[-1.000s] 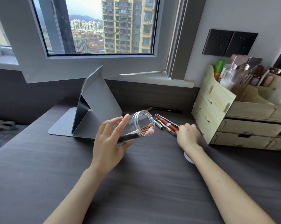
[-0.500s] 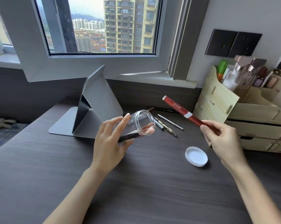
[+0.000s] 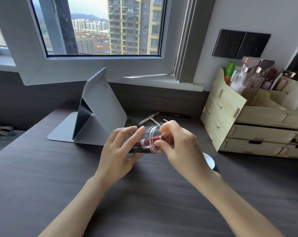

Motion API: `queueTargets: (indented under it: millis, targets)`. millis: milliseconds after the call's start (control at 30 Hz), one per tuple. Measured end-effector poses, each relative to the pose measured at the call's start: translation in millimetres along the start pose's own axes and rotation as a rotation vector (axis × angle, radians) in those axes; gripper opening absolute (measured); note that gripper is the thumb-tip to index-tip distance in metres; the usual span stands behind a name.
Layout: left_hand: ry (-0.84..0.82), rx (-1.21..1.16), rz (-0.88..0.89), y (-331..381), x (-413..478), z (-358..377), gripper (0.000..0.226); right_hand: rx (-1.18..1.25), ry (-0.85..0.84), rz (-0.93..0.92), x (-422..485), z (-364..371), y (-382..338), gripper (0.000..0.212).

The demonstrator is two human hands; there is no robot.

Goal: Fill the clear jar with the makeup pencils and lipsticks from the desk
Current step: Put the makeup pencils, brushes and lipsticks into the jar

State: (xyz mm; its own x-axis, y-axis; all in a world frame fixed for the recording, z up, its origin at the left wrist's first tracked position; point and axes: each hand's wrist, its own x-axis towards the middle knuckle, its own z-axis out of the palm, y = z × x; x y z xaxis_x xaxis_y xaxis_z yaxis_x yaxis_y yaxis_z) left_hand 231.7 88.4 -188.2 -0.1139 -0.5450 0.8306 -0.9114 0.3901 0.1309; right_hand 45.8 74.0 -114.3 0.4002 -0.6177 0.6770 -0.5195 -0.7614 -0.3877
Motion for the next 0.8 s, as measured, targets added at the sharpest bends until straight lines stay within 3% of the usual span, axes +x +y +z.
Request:
queueTargets:
  millis: [133, 233, 367, 467, 600, 667, 800]
  targets:
    - [-0.026, 0.005, -0.004, -0.4, -0.6, 0.3, 0.078, -0.015, 0.076, -0.036, 6.5, 8.0, 0.9, 0.016]
    - [0.003, -0.004, -0.050, -1.9, 0.6, -1.7, 0.080, 0.008, 0.040, -0.087, 6.9, 0.0, 3.7, 0.022]
    - [0.064, -0.023, -0.118, -2.0, 3.0, -4.4, 0.086, 0.235, 0.167, 0.203, 8.7, -12.1, 32.1, 0.023]
    - [0.094, -0.035, -0.155, -2.9, 4.1, -5.1, 0.086, -0.058, 0.155, 0.394, 12.6, 4.2, 82.7, 0.022]
    - [0.114, -0.043, -0.188, -2.2, 5.3, -7.1, 0.085, -0.450, -0.205, 0.516, 14.3, 41.1, 123.8, 0.031]
    - [0.108, -0.047, -0.200, -1.8, 5.2, -7.3, 0.088, -0.547, -0.278, 0.533, 15.0, 52.9, 131.3, 0.033]
    - [0.089, -0.055, -0.210, -2.7, 5.1, -6.9, 0.090, -0.566, -0.256, 0.555, 19.1, 64.2, 138.7, 0.031]
